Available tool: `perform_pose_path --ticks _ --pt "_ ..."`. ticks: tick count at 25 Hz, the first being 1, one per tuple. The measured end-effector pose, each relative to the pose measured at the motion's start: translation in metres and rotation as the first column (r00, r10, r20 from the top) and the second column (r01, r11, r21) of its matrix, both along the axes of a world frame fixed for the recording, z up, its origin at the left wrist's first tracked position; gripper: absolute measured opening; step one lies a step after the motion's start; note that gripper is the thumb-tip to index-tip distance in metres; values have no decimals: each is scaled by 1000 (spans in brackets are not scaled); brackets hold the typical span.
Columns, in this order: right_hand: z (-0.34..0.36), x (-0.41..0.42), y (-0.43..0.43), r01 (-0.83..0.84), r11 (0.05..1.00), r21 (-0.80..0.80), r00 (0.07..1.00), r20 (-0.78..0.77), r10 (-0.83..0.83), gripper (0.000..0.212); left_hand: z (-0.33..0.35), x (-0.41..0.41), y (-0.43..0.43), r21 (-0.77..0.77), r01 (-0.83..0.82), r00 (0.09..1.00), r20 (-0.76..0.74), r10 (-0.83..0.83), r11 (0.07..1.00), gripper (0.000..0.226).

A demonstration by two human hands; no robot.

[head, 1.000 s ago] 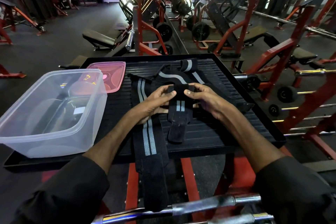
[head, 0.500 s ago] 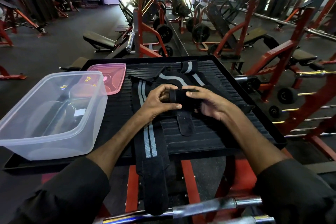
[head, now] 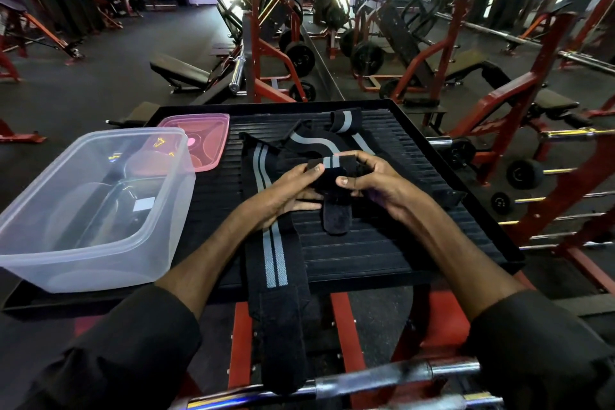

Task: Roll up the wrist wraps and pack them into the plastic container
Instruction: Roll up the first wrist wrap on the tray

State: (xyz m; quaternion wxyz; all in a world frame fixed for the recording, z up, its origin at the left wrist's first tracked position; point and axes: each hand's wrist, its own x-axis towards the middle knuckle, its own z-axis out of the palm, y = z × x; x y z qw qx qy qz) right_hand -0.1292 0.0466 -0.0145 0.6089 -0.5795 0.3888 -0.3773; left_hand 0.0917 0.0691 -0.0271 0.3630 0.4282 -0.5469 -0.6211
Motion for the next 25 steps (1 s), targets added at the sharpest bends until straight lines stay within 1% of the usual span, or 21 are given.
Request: perform_pose_path --ticks 2,4,5,7,9,10,12,14,15,17,19,22,25 --pt "0 0 1 -1 999 -36 1000 14 1 55 -1 0 2 -42 11 1000 15 -10 999 51" --pt "1 1 2 -9 997 -81 1000 4 9 59 0 3 3 -68 -17 1000 -22 16 998 51" --pt "2 1 2 -24 997 -76 1000 9 25 63 1 4 4 -80 -35 999 -40 31 996 51" --pt "6 -2 1 -94 996 11 991 94 93 68 4 4 6 -102 -60 997 -55 55 993 53" --pt "9 -6 -1 -158 980 125 973 191 132 62 5 1 8 -131 -74 996 -55 67 989 55" --pt "9 -6 -2 -157 974 164 972 202 123 57 5 0 8 -147 -84 995 -57 76 986 55" --pt "9 -5 0 -110 976 186 990 104 92 53 4 -1 7 -181 -115 992 -74 104 977 57" --pt "9 -1 3 -99 980 171 995 3 100 45 4 -1 7 -223 -152 988 -74 139 963 59" --pt "9 -1 4 -109 981 161 993 -16 113 40 4 -1 7 -244 -164 986 -71 151 956 60" --pt "8 -1 3 -96 984 149 995 3 96 39 4 -1 7 -270 -161 987 -59 150 949 61" --pt "6 -2 -1 -53 989 141 997 63 45 46 4 -1 6 -235 -123 992 -60 112 964 65" --pt "2 -1 -5 -39 989 145 991 133 19 59 3 -1 6 -85 -6 997 -73 0 996 63" --pt "0 -1 -6 -19 992 124 990 140 1 60 1 0 6 -67 24 1000 -12 -25 997 60"
